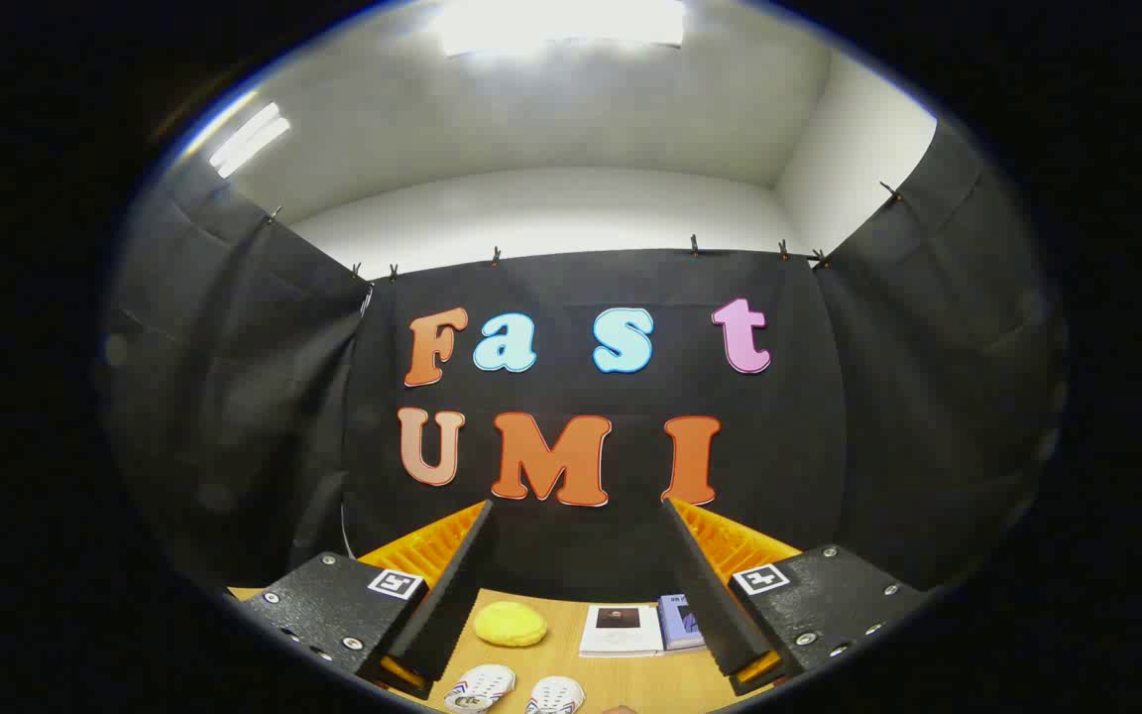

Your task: Open the storage box then place both shoes into the box .Put the left shoe in first, then the right shoe, with the right side of both shoes facing outward in a uniform manner.

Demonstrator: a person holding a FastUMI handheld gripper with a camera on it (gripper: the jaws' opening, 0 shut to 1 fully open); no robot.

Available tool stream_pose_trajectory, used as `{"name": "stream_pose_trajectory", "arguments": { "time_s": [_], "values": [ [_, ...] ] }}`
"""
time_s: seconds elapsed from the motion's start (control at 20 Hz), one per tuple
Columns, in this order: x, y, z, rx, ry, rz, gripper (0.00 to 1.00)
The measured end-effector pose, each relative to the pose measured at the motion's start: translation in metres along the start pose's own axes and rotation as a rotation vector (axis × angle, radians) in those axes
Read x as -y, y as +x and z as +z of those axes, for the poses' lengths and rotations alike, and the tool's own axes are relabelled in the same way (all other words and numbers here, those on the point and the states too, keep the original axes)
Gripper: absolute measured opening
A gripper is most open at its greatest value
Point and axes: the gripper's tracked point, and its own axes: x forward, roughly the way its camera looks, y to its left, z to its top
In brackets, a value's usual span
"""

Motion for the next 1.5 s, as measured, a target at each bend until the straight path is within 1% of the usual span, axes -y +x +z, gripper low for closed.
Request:
{"name": "stream_pose_trajectory", "arguments": {
  "time_s": [0.7, 1.1, 1.5],
  "values": [
    [-0.007, 0.000, -0.004, 0.003, 0.011, 0.018, 0.98],
    [-0.027, 0.003, -0.044, -0.061, 0.066, 0.097, 0.98],
    [-0.061, 0.012, -0.104, -0.166, 0.132, 0.204, 0.98]
  ]
}}
